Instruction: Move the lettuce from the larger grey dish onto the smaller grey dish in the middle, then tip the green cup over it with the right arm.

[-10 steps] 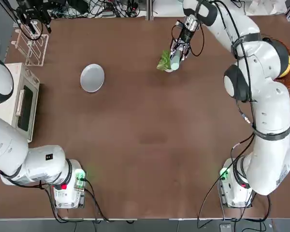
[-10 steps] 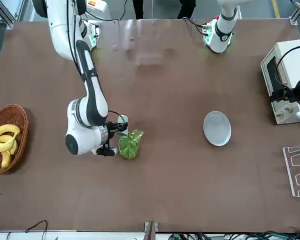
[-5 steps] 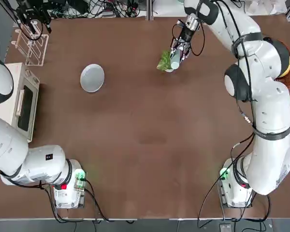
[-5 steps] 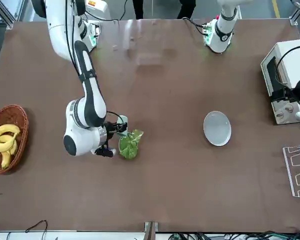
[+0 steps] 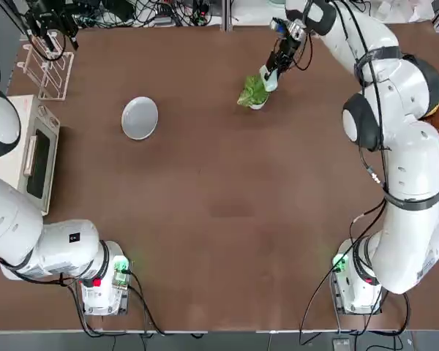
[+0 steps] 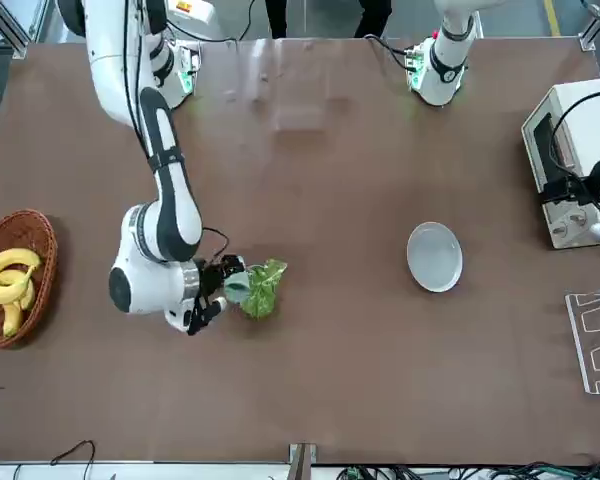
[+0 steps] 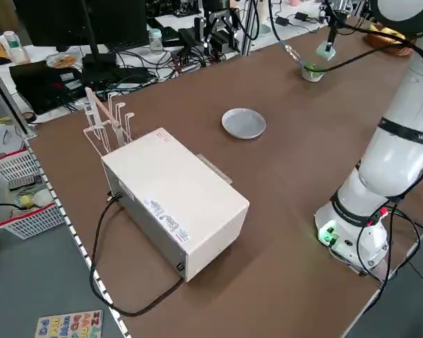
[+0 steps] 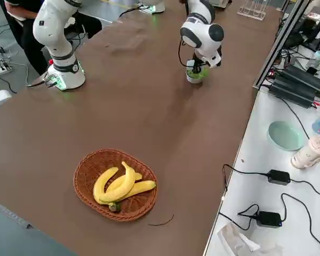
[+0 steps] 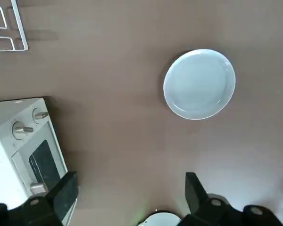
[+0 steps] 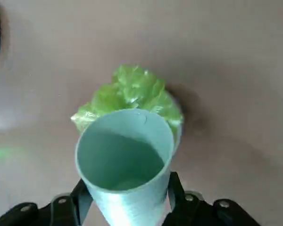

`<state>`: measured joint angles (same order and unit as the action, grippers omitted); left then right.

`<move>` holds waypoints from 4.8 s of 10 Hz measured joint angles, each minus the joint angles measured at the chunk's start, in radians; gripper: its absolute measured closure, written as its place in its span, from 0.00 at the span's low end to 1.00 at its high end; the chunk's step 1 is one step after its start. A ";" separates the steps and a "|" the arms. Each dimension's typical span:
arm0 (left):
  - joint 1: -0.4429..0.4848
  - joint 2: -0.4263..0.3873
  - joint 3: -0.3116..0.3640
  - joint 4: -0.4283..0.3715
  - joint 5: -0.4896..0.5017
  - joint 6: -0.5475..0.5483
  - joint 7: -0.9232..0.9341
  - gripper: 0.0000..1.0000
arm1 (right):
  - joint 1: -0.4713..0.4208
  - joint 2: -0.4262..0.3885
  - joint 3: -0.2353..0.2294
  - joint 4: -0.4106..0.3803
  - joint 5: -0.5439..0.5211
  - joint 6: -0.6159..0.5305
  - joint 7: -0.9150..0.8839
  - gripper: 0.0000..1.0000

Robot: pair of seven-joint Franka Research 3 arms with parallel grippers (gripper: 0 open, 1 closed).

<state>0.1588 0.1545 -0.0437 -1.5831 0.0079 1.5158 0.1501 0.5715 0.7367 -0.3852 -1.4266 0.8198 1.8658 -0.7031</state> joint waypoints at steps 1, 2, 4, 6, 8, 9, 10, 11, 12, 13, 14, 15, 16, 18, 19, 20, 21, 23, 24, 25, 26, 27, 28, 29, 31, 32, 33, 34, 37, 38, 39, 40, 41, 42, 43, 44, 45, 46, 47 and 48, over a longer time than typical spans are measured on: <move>0.000 -0.001 -0.001 0.005 0.000 0.001 0.000 0.00 | -0.007 -0.004 -0.003 -0.038 0.001 0.060 -0.163 0.32; 0.000 -0.007 -0.001 0.016 0.000 0.011 0.000 0.00 | -0.022 -0.014 -0.005 -0.080 0.002 0.096 -0.302 0.32; 0.001 -0.045 -0.001 0.040 0.000 0.064 -0.009 0.00 | -0.083 -0.066 -0.006 -0.160 0.002 0.103 -0.519 0.32; -0.002 -0.085 -0.005 0.041 0.000 0.116 -0.044 0.00 | -0.154 -0.128 -0.005 -0.238 0.002 0.099 -0.760 0.32; -0.003 -0.093 -0.020 0.041 -0.005 0.130 -0.052 0.00 | -0.264 -0.154 0.012 -0.309 0.005 0.066 -1.048 0.32; -0.004 -0.093 -0.026 0.040 -0.025 0.130 -0.053 0.00 | -0.356 -0.159 0.060 -0.333 0.005 0.031 -1.184 0.32; -0.004 -0.093 -0.029 0.040 -0.043 0.130 -0.053 0.00 | -0.468 -0.164 0.135 -0.353 0.006 0.012 -1.313 0.32; -0.004 -0.093 -0.030 0.040 -0.048 0.130 -0.053 0.00 | -0.597 -0.167 0.233 -0.371 0.007 0.000 -1.434 0.32; -0.004 -0.093 -0.034 0.040 -0.048 0.130 -0.052 0.00 | -0.729 -0.168 0.335 -0.389 0.008 -0.007 -1.545 0.32; -0.004 -0.093 -0.037 0.040 -0.048 0.130 -0.052 0.00 | -0.849 -0.168 0.424 -0.402 0.008 -0.026 -1.645 0.32; -0.005 -0.093 -0.039 0.042 -0.048 0.131 -0.051 0.00 | -0.948 -0.165 0.489 -0.411 0.008 -0.057 -1.722 0.32; -0.006 -0.093 -0.044 0.043 -0.048 0.131 -0.051 0.00 | -1.019 -0.152 0.527 -0.422 0.008 -0.071 -1.782 0.32; -0.008 -0.093 -0.048 0.045 -0.048 0.131 -0.051 0.00 | -1.055 -0.127 0.540 -0.425 0.008 -0.072 -1.835 0.32; -0.008 -0.093 -0.053 0.055 -0.048 0.132 -0.050 0.00 | -1.074 -0.072 0.545 -0.414 0.009 -0.063 -1.895 0.32; -0.008 -0.093 -0.056 0.061 -0.048 0.132 -0.050 0.00 | -1.074 -0.046 0.548 -0.398 0.009 -0.051 -1.904 0.32; -0.008 -0.093 -0.060 0.063 -0.048 0.132 -0.050 0.00 | -1.074 -0.023 0.549 -0.383 0.009 -0.037 -1.907 0.32; -0.009 -0.093 -0.062 0.064 -0.048 0.132 -0.050 0.00 | -1.074 -0.004 0.549 -0.369 0.009 -0.029 -1.907 0.32; -0.009 -0.093 -0.062 0.066 -0.048 0.134 -0.050 0.00 | -1.077 0.019 0.549 -0.356 0.010 -0.018 -1.907 0.32; -0.009 -0.093 -0.062 0.066 -0.048 0.136 -0.050 0.00 | -1.077 0.023 0.548 -0.352 0.010 -0.014 -1.907 0.30; -0.010 -0.093 -0.062 0.067 -0.048 0.137 -0.050 0.00 | -1.078 0.026 0.548 -0.350 0.010 -0.012 -1.907 0.29; -0.010 -0.093 -0.062 0.067 -0.048 0.137 -0.050 0.00 | -1.079 0.026 0.547 -0.350 0.010 -0.011 -1.906 0.16; -0.009 -0.092 -0.061 0.067 -0.047 0.137 -0.050 0.00 | -1.083 0.026 0.546 -0.349 0.010 -0.011 -1.906 0.03; -0.005 -0.088 -0.060 0.066 -0.047 0.137 -0.050 0.00 | -1.088 0.026 0.546 -0.349 0.010 -0.011 -1.906 0.00; -0.002 -0.082 -0.058 0.066 -0.047 0.138 -0.050 0.00 | -1.094 0.026 0.546 -0.348 0.010 -0.011 -1.906 0.00; -0.001 -0.078 -0.055 0.066 -0.047 0.138 -0.050 0.00 | -1.106 0.027 0.546 -0.348 0.010 -0.011 -1.906 0.00; -0.001 -0.078 -0.054 0.067 -0.047 0.140 -0.050 0.00 | -1.111 0.027 0.546 -0.345 0.010 -0.011 -1.905 0.00; 0.000 -0.078 -0.053 0.073 -0.047 0.147 -0.050 0.00 | -1.118 0.026 0.546 -0.333 0.010 -0.012 -1.899 0.00; 0.000 -0.078 -0.052 0.089 -0.047 0.149 -0.050 0.00 | -1.125 0.026 0.546 -0.311 0.010 -0.023 -1.890 0.00; 0.001 -0.078 -0.050 0.105 0.006 0.149 -0.050 0.00 | -1.135 0.022 0.545 -0.232 0.008 -0.053 -1.816 0.00; 0.001 -0.078 -0.051 0.105 0.010 0.149 -0.050 0.00 | -1.135 0.021 0.544 -0.217 -0.003 -0.053 -1.773 0.00; 0.000 -0.078 -0.051 0.105 0.010 0.149 -0.050 0.00 | -1.135 0.020 0.544 -0.203 -0.018 -0.053 -1.717 0.00; 0.000 -0.078 -0.053 0.106 0.009 0.140 -0.050 0.00 | -1.135 0.016 0.546 -0.186 -0.033 -0.049 -1.646 0.00; -0.001 -0.078 -0.055 0.108 0.008 0.128 -0.050 0.00 | -1.133 0.002 0.552 -0.166 -0.054 -0.034 -1.549 0.00; -0.001 -0.078 -0.057 0.110 0.008 0.125 -0.050 0.00 | -1.129 -0.020 0.567 -0.148 -0.080 -0.004 -1.440 0.00; -0.001 -0.078 -0.058 0.110 0.008 0.124 -0.050 0.00 | -1.128 -0.041 0.602 -0.138 -0.120 0.054 -1.315 0.00; -0.002 -0.078 -0.059 0.110 0.008 0.124 -0.050 0.00 | -1.130 -0.060 0.666 -0.134 -0.181 0.143 -1.152 0.00; -0.005 -0.078 -0.060 0.111 0.008 0.124 -0.050 0.00 | -1.129 -0.075 0.734 -0.133 -0.253 0.237 -0.969 0.00; -0.006 -0.078 -0.062 0.115 0.008 0.124 -0.050 0.00 | -1.127 -0.090 0.781 -0.130 -0.318 0.303 -0.786 0.00; -0.006 -0.079 -0.063 0.121 0.008 0.124 -0.050 0.00 | -1.124 -0.106 0.807 -0.122 -0.374 0.334 -0.610 0.00; -0.006 -0.079 -0.064 0.125 0.008 0.124 -0.050 0.00 | -1.122 -0.120 0.822 -0.107 -0.426 0.340 -0.434 0.00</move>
<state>0.1528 0.0753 -0.1080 -1.4581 0.0164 1.6394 0.1004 -0.5500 0.6170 0.4368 -1.5336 0.3942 2.2060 -1.1368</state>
